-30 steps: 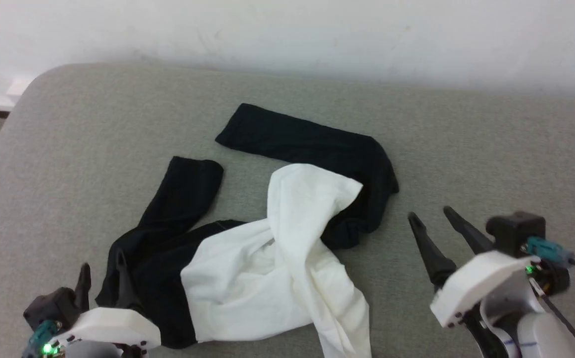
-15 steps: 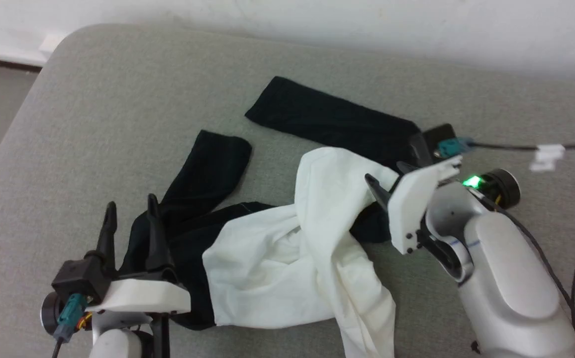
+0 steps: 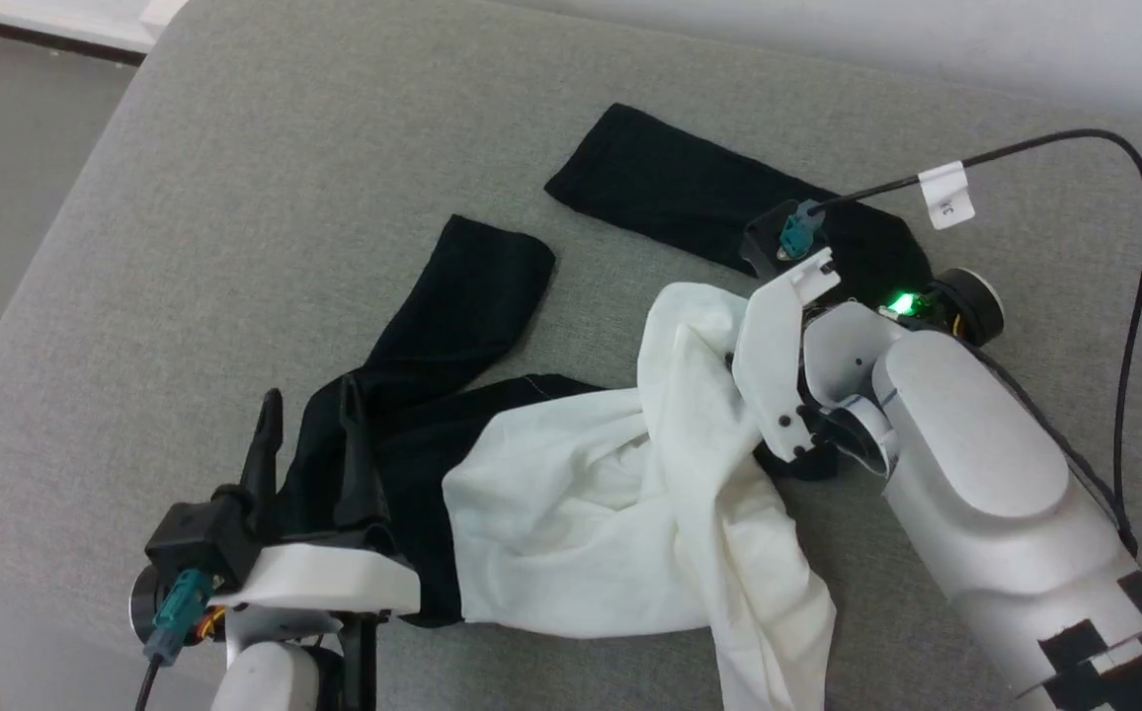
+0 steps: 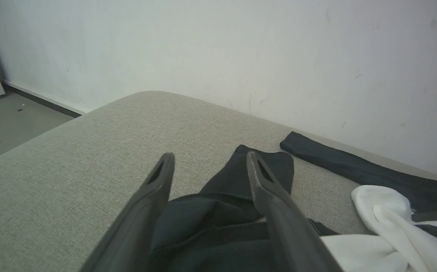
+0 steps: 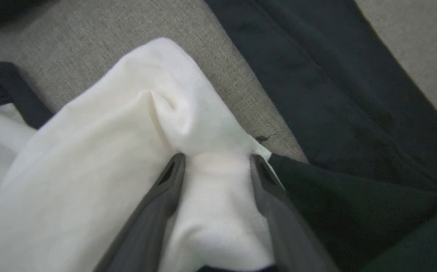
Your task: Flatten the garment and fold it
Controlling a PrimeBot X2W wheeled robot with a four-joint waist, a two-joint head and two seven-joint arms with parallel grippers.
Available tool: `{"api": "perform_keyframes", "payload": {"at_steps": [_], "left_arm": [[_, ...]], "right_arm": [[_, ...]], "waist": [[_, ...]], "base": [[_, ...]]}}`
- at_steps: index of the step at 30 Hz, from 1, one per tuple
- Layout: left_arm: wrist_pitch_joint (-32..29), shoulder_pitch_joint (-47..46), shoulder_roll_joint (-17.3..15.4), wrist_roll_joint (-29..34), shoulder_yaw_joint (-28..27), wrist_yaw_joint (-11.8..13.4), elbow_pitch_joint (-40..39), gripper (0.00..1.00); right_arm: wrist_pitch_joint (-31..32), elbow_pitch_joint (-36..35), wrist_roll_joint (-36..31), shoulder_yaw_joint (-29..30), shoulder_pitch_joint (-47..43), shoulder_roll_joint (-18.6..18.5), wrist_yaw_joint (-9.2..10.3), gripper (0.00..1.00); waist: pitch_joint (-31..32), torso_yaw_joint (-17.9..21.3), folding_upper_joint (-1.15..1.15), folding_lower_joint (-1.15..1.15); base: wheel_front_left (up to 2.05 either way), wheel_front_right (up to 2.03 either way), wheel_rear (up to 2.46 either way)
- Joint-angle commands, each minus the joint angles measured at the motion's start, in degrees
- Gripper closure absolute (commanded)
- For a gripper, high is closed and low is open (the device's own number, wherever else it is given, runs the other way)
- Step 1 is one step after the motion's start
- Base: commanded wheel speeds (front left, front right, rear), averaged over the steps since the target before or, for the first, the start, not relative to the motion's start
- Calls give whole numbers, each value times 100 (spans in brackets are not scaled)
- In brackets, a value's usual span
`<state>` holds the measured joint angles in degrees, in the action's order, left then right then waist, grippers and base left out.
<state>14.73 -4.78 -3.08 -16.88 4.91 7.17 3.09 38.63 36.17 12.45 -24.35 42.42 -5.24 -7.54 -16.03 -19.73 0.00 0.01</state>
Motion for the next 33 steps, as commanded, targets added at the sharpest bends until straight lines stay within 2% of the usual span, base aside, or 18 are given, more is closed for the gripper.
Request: {"api": "perform_keyframes", "payload": {"at_steps": [1,2,9,14,18,22,25,29,30,31,32,33], "left_arm": [[27,-94,19,-44,33,39,24,0],[27,-95,19,-48,44,46,35,0],[27,43,20,44,-30,55,98,0],[27,265,20,229,-234,-15,114,0],[27,424,17,342,-368,-84,94,0],[27,528,11,416,-449,-137,74,0],[27,566,11,451,-495,-163,32,0],[27,604,12,486,-500,-207,20,0],[27,607,13,491,-497,-215,25,0],[27,608,13,495,-491,-223,30,0],[27,605,13,499,-483,-229,34,0],[27,597,14,502,-467,-237,41,0]], "right_arm": [[143,104,145,-132,101,-60,5,69],[176,120,232,-203,129,-92,5,100],[-488,-490,953,-365,-83,-227,5,100],[-539,-1776,1631,-646,-878,-541,5,100],[-105,-3154,1971,-779,-1907,-1023,5,100],[633,-4151,1970,-389,-3268,-1317,5,100],[1148,-4502,1690,131,-4251,-1279,5,100],[1552,-4658,1112,854,-5141,-902,5,100],[1575,-4701,968,1020,-5259,-781,5,81],[1576,-4745,824,1172,-5338,-671,5,73],[1530,-4806,713,1307,-5374,-559,5,58],[1410,-4883,608,1455,-5365,-441,5,0]], "waist": [[-24,-41,0,-1],[-7,-41,0,-1],[356,118,0,-1],[770,373,0,-1],[1006,579,0,-1],[1125,766,0,-1],[1169,877,0,-1],[1204,937,0,-1],[1210,940,0,-1],[1213,936,0,-1],[1213,927,0,-1],[1204,907,0,-1]], "base": [[0,0,0],[0,0,0],[0,0,0],[0,0,0],[0,0,0],[0,0,0],[0,0,0],[0,0,0],[0,0,0],[0,0,0],[0,0,0],[0,0,0]]}}
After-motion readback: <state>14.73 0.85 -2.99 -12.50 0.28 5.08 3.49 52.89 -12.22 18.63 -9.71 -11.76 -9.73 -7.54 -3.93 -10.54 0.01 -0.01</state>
